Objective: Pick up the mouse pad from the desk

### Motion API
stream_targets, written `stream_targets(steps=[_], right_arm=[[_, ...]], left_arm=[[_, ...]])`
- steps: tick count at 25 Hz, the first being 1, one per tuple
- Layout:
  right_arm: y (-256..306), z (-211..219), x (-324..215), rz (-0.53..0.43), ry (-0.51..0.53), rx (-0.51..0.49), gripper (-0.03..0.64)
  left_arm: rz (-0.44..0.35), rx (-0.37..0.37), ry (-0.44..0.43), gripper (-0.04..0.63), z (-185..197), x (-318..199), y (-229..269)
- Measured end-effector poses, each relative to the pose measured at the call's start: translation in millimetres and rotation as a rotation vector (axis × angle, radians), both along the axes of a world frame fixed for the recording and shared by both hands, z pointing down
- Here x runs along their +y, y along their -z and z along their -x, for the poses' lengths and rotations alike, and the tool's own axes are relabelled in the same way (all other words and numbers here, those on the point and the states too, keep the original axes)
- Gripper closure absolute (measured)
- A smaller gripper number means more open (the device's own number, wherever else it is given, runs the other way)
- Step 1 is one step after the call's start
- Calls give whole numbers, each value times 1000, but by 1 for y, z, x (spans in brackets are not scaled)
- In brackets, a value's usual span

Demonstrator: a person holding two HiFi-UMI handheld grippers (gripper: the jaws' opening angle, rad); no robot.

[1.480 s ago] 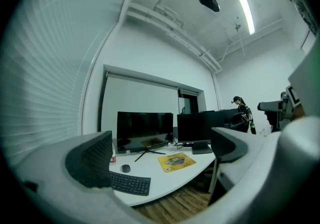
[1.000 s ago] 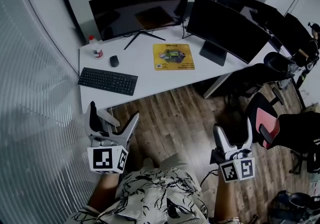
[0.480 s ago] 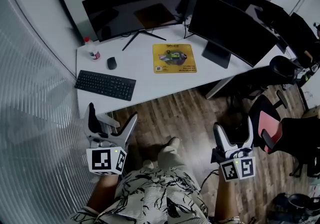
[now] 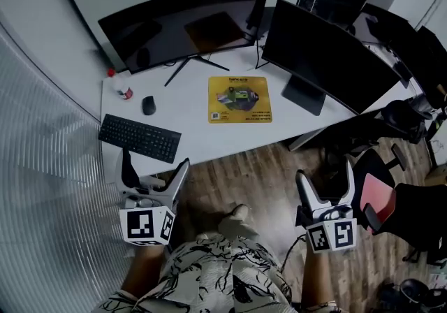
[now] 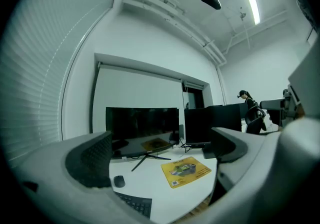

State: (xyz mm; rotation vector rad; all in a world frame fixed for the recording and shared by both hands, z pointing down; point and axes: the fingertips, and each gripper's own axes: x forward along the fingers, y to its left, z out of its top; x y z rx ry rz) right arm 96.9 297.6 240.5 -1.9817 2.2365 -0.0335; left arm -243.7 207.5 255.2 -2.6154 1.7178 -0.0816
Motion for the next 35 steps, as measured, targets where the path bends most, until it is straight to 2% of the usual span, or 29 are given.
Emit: stream_targets(steps=[10,19,27,30,35], right_arm=[[-4,-57,-63,3,66,-6,84],[-4,-75,-107,5,111,-24,84],[-17,-88,-145,46,86,-6,84],[-20,-93,-165,56,72,-1,84],[-25,-89,-202,76,63,17,84]], left_arm=[[11,-9,79,-6,-49,-48,-7],[45,-21,93,-6,-79,-74,-16],[54,-15,67,-6,-93,-119,-24],[44,11,53,-6,-98,-142,-20],[37,8,13,-6,-106,-187,-17]])
